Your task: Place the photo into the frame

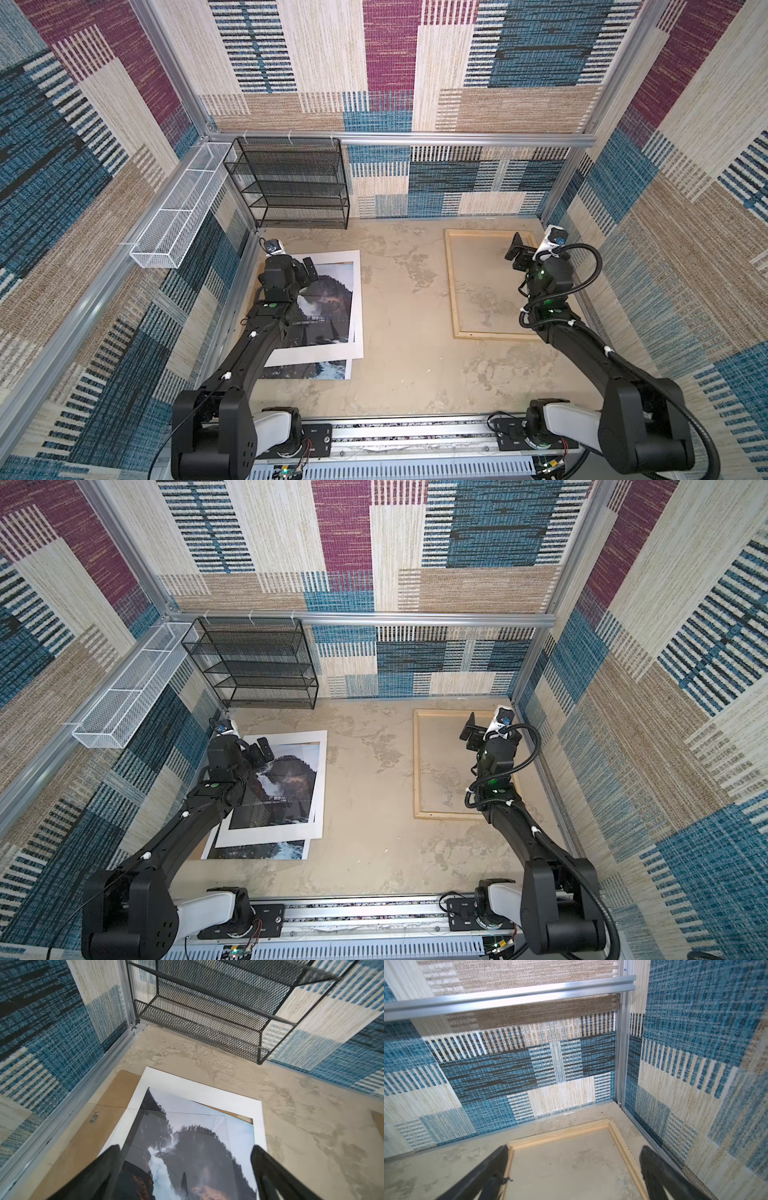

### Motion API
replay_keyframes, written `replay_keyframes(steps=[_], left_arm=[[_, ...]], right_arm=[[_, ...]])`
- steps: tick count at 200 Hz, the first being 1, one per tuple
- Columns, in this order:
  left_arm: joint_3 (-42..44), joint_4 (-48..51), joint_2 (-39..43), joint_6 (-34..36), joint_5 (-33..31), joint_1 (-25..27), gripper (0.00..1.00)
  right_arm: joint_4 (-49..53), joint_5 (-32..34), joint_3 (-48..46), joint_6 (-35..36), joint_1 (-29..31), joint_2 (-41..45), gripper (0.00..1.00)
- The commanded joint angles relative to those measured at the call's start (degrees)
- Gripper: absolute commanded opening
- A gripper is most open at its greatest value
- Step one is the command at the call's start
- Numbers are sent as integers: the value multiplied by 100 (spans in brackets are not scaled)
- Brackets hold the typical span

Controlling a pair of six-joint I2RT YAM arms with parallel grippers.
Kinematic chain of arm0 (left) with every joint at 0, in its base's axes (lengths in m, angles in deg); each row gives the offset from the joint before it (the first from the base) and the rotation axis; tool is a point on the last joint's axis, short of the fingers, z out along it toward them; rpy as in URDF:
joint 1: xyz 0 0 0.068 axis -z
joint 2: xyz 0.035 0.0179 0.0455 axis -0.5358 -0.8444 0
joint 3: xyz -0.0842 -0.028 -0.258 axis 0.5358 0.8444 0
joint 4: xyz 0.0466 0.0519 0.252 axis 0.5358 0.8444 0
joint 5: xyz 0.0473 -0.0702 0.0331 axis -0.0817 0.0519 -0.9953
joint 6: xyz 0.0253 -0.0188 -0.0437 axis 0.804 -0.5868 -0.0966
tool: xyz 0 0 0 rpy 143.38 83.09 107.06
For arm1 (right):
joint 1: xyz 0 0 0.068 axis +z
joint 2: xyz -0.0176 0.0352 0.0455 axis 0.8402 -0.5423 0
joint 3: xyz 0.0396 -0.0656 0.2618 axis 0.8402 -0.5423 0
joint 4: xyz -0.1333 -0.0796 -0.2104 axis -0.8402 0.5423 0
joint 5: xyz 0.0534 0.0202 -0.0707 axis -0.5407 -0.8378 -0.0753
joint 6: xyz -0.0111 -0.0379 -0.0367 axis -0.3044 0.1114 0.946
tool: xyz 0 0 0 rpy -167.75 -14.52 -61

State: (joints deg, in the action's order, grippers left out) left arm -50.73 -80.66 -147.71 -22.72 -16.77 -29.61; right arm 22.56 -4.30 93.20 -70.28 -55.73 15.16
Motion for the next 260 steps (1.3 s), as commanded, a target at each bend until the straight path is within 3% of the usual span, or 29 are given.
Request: replay_keyframes(steps=[1,25,42,72,104,164,212,260], left_arm=[[-207,1048,144,-521,-136,17,100],[-437,2009,223,-1049,-362,15,100],[-459,2614,263,-1364,-181,20,99],[-338,3596,300,-1725,110,29,96],[60,4027,424,-2109,726,124,93],[691,4298,654,-2449,761,231,91],[684,4292,591,-2376,702,270,88],[704,4234,538,-2338,737,310,87]], right_arm=[[1186,-914,373,-568,6,203,100],[1480,-2333,804,-919,31,37,100],[1724,-3142,1159,-1237,136,-332,98],[1996,-3805,1639,-1371,905,-1122,97],[1929,-4675,1830,-1822,1830,-2040,94],[1489,-5537,1313,-3390,3589,-2723,89],[573,-5987,749,-4370,4218,-3025,88],[385,-6038,1000,-4840,4625,-3775,80]])
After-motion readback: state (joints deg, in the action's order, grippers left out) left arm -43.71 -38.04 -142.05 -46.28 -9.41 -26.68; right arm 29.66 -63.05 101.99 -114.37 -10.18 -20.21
